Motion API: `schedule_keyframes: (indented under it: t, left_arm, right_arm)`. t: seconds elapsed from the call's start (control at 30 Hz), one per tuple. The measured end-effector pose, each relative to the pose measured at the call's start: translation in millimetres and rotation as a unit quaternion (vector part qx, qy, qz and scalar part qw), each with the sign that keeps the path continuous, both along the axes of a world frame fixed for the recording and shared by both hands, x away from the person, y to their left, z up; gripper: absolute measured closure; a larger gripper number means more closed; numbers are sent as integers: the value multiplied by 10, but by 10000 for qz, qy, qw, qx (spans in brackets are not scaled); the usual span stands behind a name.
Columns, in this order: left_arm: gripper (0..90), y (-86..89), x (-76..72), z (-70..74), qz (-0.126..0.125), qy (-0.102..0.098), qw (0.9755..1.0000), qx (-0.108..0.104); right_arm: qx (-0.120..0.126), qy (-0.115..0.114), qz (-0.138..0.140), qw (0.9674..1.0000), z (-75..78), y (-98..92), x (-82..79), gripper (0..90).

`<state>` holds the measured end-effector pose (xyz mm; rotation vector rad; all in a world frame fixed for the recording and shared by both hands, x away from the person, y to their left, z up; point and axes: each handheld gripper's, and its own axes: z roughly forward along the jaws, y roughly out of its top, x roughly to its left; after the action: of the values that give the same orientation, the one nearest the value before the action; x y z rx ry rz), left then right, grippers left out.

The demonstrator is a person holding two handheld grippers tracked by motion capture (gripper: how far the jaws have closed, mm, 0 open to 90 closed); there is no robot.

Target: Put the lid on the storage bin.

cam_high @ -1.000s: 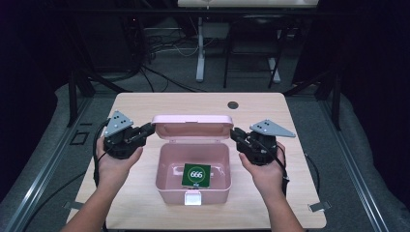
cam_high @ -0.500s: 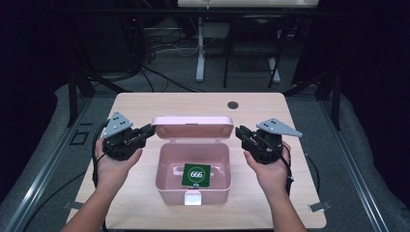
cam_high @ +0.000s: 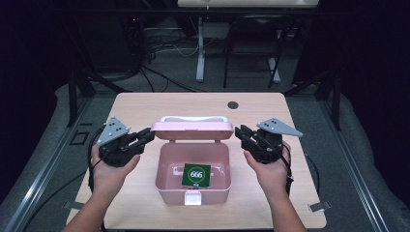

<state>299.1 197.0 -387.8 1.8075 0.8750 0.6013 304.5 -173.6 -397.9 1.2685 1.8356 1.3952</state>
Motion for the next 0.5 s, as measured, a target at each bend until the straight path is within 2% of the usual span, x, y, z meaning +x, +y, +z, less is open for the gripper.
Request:
schedule_keyframes:
  t: [0.27, 0.5]
  left_arm:
    - [724, -5, -51, -36, -30, 9, 10000, 27]
    - [709, 5, -108, -64, -88, 35, 9999, 50]
  right_arm:
    - [43, 18, -4, 10000, -17, -10, 23, 699]
    - [82, 42, -11, 10000, -23, -34, 44, 691]
